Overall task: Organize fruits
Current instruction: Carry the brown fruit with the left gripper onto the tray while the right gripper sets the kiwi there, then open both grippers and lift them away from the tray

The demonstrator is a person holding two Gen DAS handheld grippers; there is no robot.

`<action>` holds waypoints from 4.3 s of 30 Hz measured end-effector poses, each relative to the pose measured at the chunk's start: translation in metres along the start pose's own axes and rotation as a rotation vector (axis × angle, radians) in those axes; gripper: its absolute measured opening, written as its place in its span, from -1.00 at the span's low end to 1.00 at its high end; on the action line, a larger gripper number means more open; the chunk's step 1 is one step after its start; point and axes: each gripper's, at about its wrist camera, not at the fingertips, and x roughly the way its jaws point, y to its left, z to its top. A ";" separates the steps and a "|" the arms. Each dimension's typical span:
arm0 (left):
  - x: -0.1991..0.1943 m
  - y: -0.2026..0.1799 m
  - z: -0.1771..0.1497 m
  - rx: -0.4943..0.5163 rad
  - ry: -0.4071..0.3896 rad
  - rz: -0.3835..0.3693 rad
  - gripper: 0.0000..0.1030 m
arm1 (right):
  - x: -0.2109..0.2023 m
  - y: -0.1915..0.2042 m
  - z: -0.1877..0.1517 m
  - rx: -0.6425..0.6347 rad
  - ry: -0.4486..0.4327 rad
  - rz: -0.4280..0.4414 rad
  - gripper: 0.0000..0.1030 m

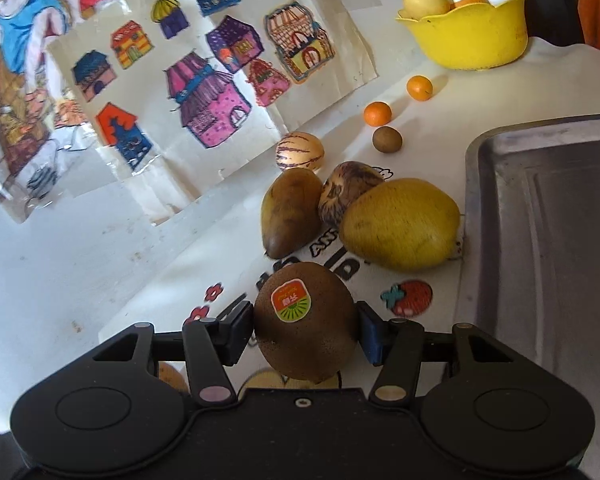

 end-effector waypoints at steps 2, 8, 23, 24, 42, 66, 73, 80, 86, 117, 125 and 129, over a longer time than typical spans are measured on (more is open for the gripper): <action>-0.005 -0.002 -0.001 -0.005 -0.013 0.004 -0.04 | -0.008 -0.002 -0.005 0.010 -0.006 0.022 0.10; -0.013 -0.014 0.005 -0.001 -0.039 0.003 -0.04 | -0.042 -0.010 -0.014 0.039 -0.066 0.080 0.10; 0.033 -0.093 0.071 0.062 -0.071 -0.195 -0.03 | -0.128 -0.088 -0.003 -0.026 -0.252 -0.155 0.10; 0.040 -0.099 0.078 0.080 -0.066 -0.200 -0.03 | -0.130 -0.094 0.000 -0.033 -0.254 -0.175 0.10; 0.171 -0.174 0.134 0.113 0.084 -0.342 -0.03 | -0.073 -0.159 0.057 -0.216 -0.167 -0.394 0.09; 0.198 -0.174 0.132 0.029 0.212 -0.337 0.18 | -0.059 -0.153 0.057 -0.277 -0.099 -0.428 0.25; 0.182 -0.171 0.133 0.001 0.188 -0.330 0.42 | -0.072 -0.144 0.048 -0.282 -0.113 -0.431 0.38; 0.145 -0.165 0.130 -0.010 0.128 -0.287 0.89 | -0.098 -0.129 0.034 -0.285 -0.157 -0.430 0.67; 0.100 -0.159 0.114 0.030 0.059 -0.259 0.99 | -0.126 -0.112 0.016 -0.254 -0.180 -0.405 0.98; -0.019 -0.048 -0.006 0.069 0.137 -0.131 0.99 | -0.158 -0.025 -0.091 -0.190 0.016 -0.243 0.99; -0.018 -0.012 -0.007 0.017 0.147 -0.081 0.99 | -0.141 -0.008 -0.097 -0.263 0.034 -0.205 0.99; -0.015 0.002 -0.004 0.023 0.149 -0.050 0.99 | -0.131 -0.002 -0.094 -0.320 0.043 -0.196 0.99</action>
